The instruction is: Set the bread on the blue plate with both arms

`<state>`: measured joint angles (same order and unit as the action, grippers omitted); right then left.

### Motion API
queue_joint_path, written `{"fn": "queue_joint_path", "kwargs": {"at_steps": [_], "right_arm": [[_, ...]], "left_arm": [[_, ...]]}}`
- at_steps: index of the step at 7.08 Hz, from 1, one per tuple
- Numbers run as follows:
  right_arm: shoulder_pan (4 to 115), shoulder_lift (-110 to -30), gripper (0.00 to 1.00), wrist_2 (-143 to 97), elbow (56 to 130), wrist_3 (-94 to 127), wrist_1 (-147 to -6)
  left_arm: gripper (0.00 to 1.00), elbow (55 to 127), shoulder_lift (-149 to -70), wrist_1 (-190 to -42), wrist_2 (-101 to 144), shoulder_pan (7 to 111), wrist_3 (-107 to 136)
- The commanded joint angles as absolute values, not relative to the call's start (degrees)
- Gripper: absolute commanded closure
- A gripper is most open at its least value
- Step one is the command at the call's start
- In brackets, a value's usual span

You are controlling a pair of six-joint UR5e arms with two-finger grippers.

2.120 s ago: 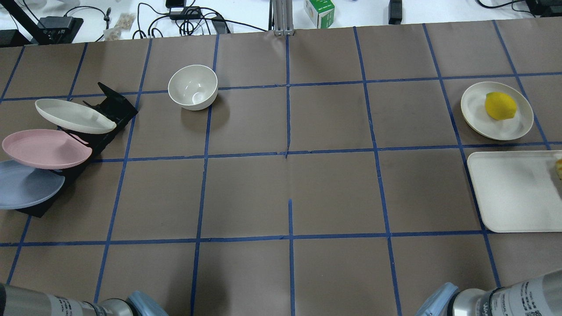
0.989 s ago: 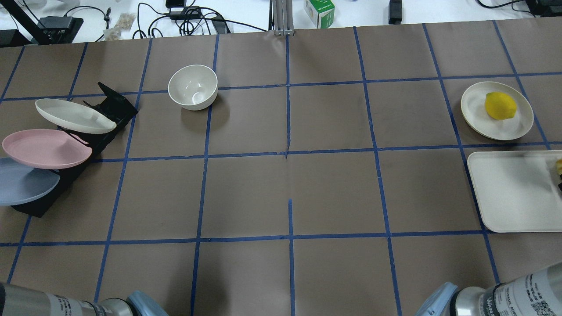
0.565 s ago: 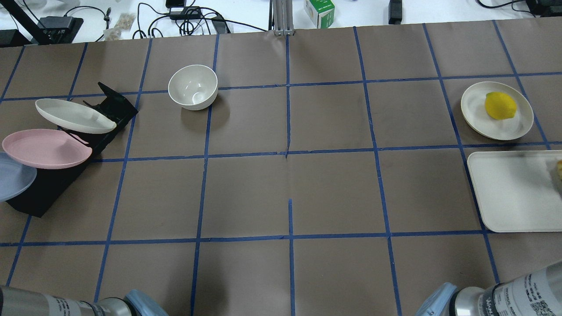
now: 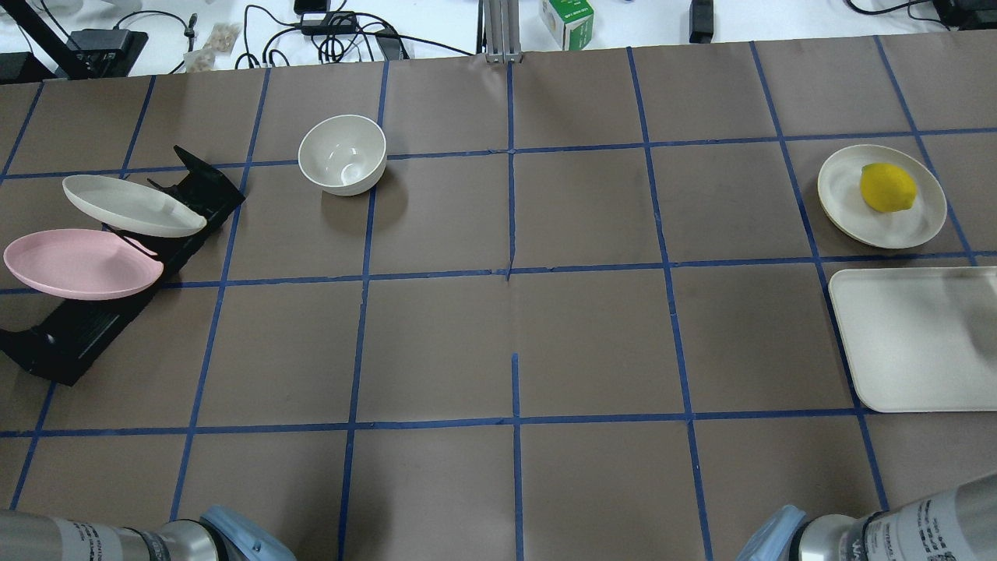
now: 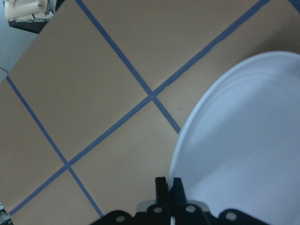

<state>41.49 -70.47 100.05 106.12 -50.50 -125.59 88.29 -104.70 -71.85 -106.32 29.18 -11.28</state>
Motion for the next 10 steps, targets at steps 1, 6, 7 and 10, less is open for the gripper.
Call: {"fn": "queue_joint_path", "kwargs": {"at_steps": [1, 6, 7, 10], "right_arm": [[46.29, -76.44, 1.0, 99.84, 105.56, -47.14, -119.23], [65.97, -88.58, 1.0, 94.95, 104.94, -25.8, -105.57], [70.44, -90.68, 1.0, 94.14, 104.51, -18.62, -103.12], [81.02, -91.14, 1.0, 92.99, 104.5, -5.39, -102.83]], "left_arm": [[1.0, 81.77, -102.76, -83.16, -96.46, 29.09, -16.76], [1.0, 80.76, -98.0, -104.71, -74.15, 45.67, -18.91], [1.0, 82.86, -98.96, -105.64, -72.61, 48.57, -16.9], [1.0, 92.24, -101.41, -92.53, -65.83, 63.77, -13.45]]}}
